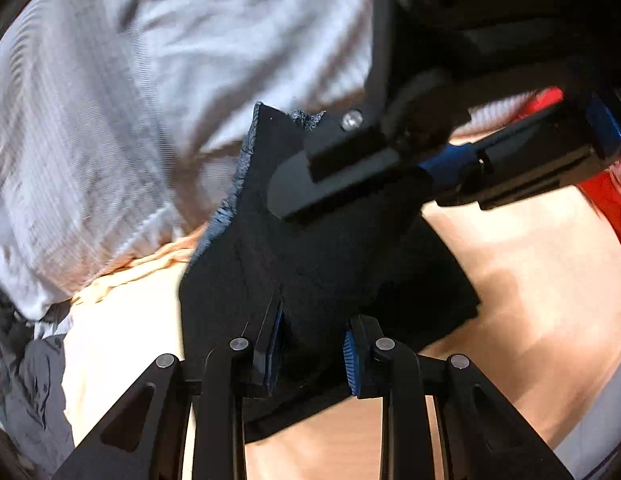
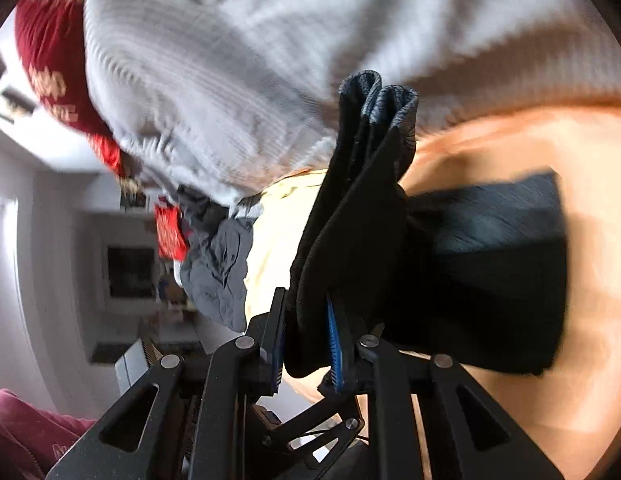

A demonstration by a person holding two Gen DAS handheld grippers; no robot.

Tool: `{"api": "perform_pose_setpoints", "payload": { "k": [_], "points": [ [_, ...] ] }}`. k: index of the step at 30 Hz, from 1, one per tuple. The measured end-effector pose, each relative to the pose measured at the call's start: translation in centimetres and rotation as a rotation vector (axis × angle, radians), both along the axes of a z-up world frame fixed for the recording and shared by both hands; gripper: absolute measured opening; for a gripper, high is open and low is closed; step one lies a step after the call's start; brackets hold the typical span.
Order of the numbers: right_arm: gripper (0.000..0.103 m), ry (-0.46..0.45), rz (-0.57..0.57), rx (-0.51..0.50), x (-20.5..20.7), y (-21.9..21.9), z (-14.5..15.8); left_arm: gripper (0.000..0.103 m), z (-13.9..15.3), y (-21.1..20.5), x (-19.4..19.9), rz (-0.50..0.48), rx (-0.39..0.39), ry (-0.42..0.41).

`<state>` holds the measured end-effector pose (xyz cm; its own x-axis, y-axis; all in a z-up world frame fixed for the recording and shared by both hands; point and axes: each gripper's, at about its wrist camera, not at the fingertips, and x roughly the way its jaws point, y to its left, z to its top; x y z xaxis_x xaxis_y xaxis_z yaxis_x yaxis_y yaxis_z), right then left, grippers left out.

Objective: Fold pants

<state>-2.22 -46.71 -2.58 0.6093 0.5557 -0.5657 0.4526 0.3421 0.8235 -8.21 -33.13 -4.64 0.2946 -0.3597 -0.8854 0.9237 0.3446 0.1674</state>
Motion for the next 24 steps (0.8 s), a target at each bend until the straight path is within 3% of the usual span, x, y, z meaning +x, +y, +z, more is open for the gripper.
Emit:
{"api": "perform_pose_setpoints", "payload": {
  "k": [5, 11, 13, 15, 17, 21, 24],
  "points": [
    [0.020, 0.032, -0.098, 0.075, -5.2, -1.8, -4.3, 0.027, -2.8, -1.5, -3.1, -0.070, 0.076, -0.028],
    [0.020, 0.063, -0.173, 0.166, -8.1, -2.1, -9.3, 0.028, -5.7, -1.7, -5.4, -0.134, 0.154, -0.090],
    [0.021, 0.072, -0.200, 0.199, -8.8, -2.1, -10.4, 0.032, -5.9, -1.5, -5.9, -0.151, 0.167, -0.121],
    [0.029, 0.099, -0.242, 0.221, -9.7, -2.1, -11.0, 0.044, -5.5, -1.3, -5.6, -0.160, 0.166, -0.106],
    [0.038, 0.135, -0.254, 0.188, -10.4, -2.2, -10.8, 0.059, -4.6, -0.6, -5.1, -0.157, 0.153, -0.071],
    [0.043, 0.201, -0.264, 0.018, -10.4, -2.8, -8.4, 0.059, -2.3, 1.8, -3.5, -0.133, 0.106, -0.023],
    [0.050, 0.177, -0.249, -0.092, -10.0, -3.7, -6.1, 0.059, -0.7, 3.2, -0.4, -0.028, 0.052, 0.016]
  ]
}}
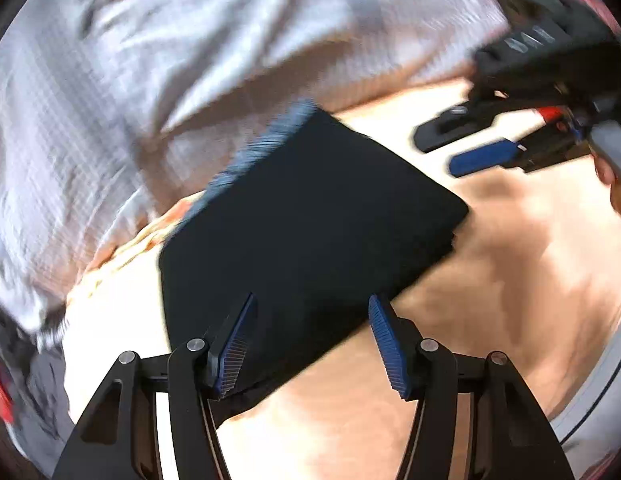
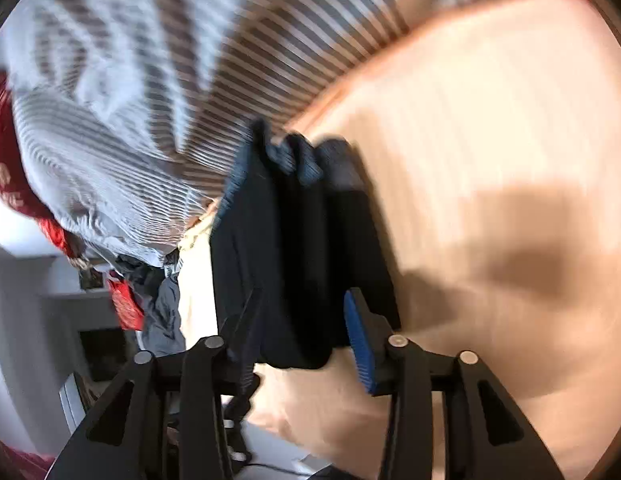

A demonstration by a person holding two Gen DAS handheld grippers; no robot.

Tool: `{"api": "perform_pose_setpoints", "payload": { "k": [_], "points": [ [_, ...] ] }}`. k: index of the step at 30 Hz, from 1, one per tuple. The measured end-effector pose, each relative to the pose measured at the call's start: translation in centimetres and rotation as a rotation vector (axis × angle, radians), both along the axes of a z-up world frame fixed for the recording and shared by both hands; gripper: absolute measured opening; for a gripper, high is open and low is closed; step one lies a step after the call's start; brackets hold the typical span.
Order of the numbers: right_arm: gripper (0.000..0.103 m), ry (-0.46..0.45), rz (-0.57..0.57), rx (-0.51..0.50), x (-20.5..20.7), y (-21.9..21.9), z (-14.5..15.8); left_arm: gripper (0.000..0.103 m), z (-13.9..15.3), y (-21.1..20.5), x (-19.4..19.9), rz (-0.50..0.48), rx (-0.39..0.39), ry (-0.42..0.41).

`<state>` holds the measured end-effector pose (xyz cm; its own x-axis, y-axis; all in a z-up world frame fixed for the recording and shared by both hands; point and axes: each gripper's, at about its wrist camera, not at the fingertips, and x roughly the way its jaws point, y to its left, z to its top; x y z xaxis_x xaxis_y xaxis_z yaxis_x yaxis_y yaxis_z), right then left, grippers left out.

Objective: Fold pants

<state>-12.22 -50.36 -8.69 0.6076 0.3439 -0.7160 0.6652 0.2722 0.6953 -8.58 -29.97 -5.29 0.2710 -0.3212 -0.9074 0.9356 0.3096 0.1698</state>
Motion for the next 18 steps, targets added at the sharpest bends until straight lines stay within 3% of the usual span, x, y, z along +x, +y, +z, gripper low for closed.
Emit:
{"api": "perform_pose_setpoints", "payload": {
  "k": [2, 8, 9, 10, 11, 14, 18],
  "points": [
    [0.064, -0.016, 0.037, -0.046, 1.7, -0.4, 0.8, 0.059, 0.2, 0.2, 2.4, 0.087, -0.016, 0.014],
    [0.062, 0.010, 0.125, -0.073, 6.8, -0.4, -0.7, 0.059, -2.7, 0.8, 11.0, 0.401, 0.002, 0.144],
    [0.056, 0.015, 0.140, -0.064, 7.0, -0.3, -1.0, 0.059, -3.6, 0.9, 11.9, 0.429, 0.014, 0.146],
    [0.039, 0.027, 0.164, -0.057, 7.4, 0.0, -1.3, 0.059, -4.2, 1.0, 12.4, 0.444, 0.029, 0.150],
    [0.014, 0.077, 0.199, -0.098, 7.9, 0.5, -1.2, 0.059, -4.8, 1.0, 12.8, 0.452, 0.041, 0.159],
    [0.006, 0.094, 0.247, -0.129, 7.8, 1.3, -0.3, 0.059, -6.4, 1.2, 13.0, 0.454, 0.070, 0.220],
    [0.004, 0.156, 0.321, -0.180, 6.9, 2.6, 0.2, 0.060, -7.0, 0.8, 10.6, 0.372, 0.077, 0.239]
  ]
}}
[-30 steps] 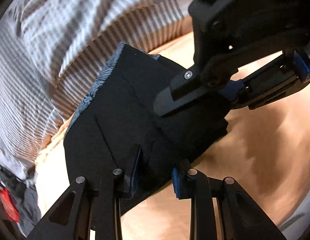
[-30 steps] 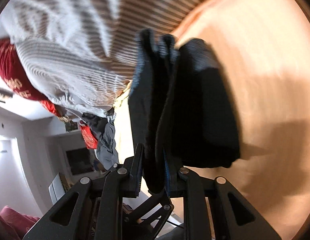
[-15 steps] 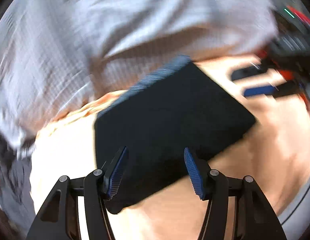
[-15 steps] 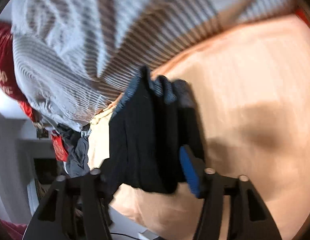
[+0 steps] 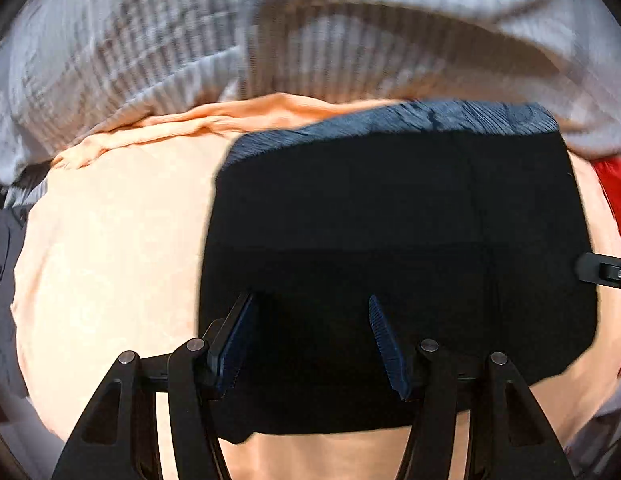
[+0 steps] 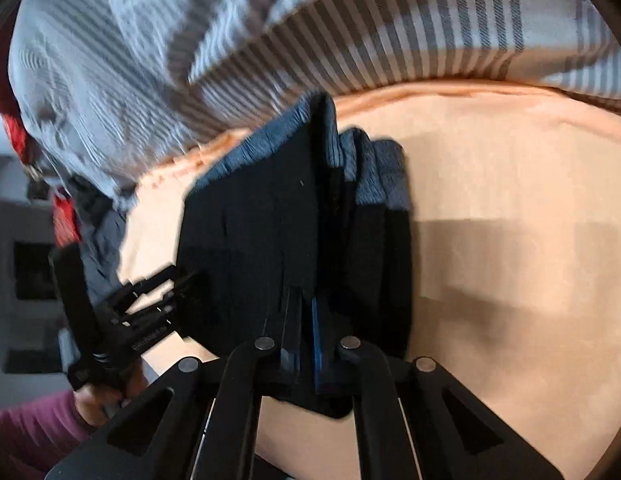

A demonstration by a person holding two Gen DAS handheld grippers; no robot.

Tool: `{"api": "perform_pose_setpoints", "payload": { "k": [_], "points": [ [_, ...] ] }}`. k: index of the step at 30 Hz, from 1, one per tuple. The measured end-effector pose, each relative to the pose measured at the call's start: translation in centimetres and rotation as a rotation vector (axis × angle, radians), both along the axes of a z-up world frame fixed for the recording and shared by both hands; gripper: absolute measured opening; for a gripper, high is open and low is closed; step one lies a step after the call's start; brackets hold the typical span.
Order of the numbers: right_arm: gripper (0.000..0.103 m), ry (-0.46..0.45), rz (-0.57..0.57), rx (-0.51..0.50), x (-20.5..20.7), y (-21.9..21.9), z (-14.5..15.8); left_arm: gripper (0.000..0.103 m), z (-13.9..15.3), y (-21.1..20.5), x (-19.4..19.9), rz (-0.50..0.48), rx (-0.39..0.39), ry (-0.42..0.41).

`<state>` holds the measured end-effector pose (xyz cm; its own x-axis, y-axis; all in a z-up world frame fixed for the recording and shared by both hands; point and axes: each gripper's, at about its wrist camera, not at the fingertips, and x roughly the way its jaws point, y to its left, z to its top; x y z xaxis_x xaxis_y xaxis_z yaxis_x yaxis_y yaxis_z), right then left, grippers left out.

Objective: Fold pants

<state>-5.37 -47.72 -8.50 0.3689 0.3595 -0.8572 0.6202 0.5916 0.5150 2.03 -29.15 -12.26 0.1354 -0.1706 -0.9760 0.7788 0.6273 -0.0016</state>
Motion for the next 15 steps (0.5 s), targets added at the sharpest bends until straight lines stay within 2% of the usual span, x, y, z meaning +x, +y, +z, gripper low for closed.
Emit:
{"api": "perform_pose_setpoints", "payload": {
  "k": [4, 7, 10, 15],
  "points": [
    [0.004, 0.036, -0.043, 0.028, -1.4, 0.2, -1.7, 0.060, -0.4, -0.8, -2.1, -0.062, 0.002, -0.022],
    [0.005, 0.038, -0.086, 0.042, -1.9, 0.1, -2.3, 0.060, -0.5, -1.0, -1.9, -0.053, 0.000, -0.018],
    [0.009, 0.052, -0.097, 0.015, -2.0, 0.2, -1.4, 0.060, -0.3, -0.7, -1.4, -0.035, -0.009, 0.012],
    [0.010, 0.088, -0.120, -0.057, -2.6, 0.0, 0.9, 0.060, -0.2, -0.9, -1.7, -0.031, -0.004, 0.009]
  ]
}}
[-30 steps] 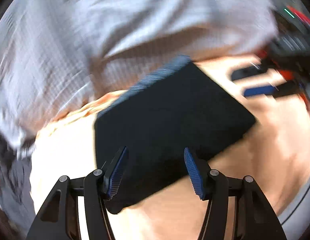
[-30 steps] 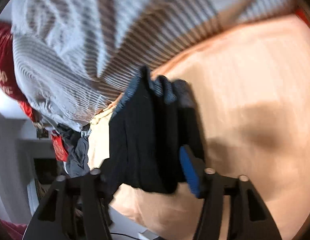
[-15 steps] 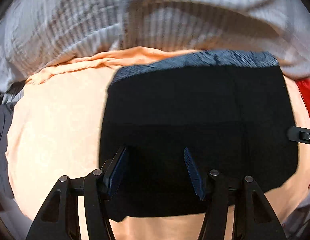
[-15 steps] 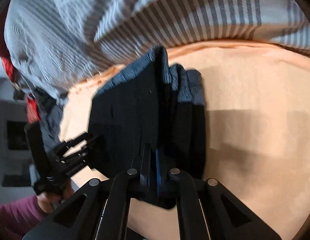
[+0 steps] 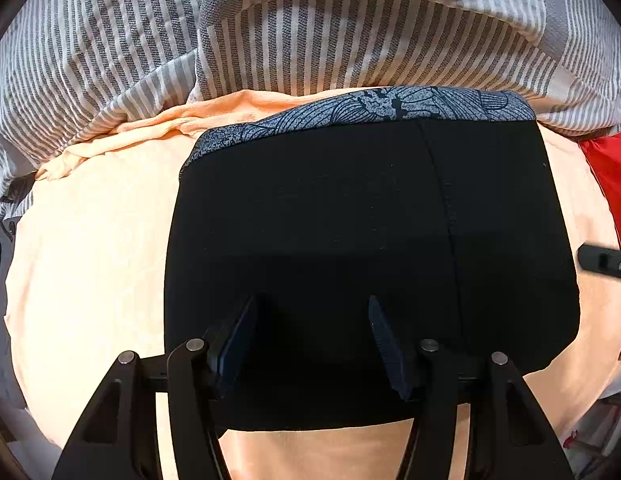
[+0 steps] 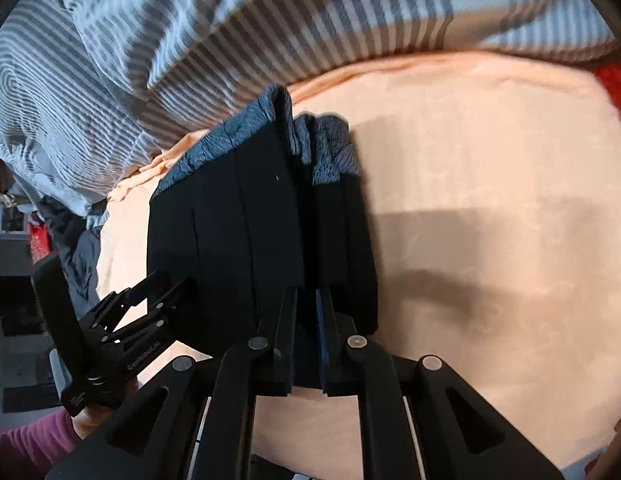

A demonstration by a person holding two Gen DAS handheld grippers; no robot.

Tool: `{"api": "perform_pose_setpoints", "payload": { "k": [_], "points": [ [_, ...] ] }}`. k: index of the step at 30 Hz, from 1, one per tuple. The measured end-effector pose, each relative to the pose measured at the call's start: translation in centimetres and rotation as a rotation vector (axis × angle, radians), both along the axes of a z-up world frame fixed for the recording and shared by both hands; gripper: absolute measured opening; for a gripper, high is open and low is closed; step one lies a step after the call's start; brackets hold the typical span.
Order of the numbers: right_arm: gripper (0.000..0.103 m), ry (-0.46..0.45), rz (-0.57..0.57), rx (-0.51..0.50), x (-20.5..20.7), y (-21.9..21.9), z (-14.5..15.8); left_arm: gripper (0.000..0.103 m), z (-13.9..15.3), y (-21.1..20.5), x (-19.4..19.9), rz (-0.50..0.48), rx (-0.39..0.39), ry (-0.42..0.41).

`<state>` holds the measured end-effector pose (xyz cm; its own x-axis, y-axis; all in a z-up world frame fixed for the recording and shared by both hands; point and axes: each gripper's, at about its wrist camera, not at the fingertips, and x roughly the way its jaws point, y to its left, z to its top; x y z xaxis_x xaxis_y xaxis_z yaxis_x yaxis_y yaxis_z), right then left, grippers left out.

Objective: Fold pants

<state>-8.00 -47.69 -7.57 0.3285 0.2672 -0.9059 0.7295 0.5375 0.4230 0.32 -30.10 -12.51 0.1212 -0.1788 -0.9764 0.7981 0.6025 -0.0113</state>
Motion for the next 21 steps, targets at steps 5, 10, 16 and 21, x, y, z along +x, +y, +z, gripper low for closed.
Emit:
{"api": "perform_pose_setpoints", "payload": {
  "k": [5, 10, 16, 21],
  "points": [
    [0.036, -0.041, 0.027, -0.116, 3.1, -0.9, 2.3, 0.060, 0.0, 0.0, -0.5, -0.001, -0.013, -0.010],
    [0.049, -0.061, 0.016, -0.167, 7.1, -1.9, 1.6, 0.060, 0.1, 0.4, -0.4, 0.004, -0.010, -0.001],
    [0.042, -0.026, 0.041, -0.183, 8.8, -1.9, -0.2, 0.071, -0.2, 0.6, 0.5, 0.037, -0.014, 0.004],
    [0.039, 0.075, 0.029, -0.197, 7.8, -2.7, -2.6, 0.071, -0.2, 0.7, 0.6, 0.035, -0.009, -0.005]
  ]
}}
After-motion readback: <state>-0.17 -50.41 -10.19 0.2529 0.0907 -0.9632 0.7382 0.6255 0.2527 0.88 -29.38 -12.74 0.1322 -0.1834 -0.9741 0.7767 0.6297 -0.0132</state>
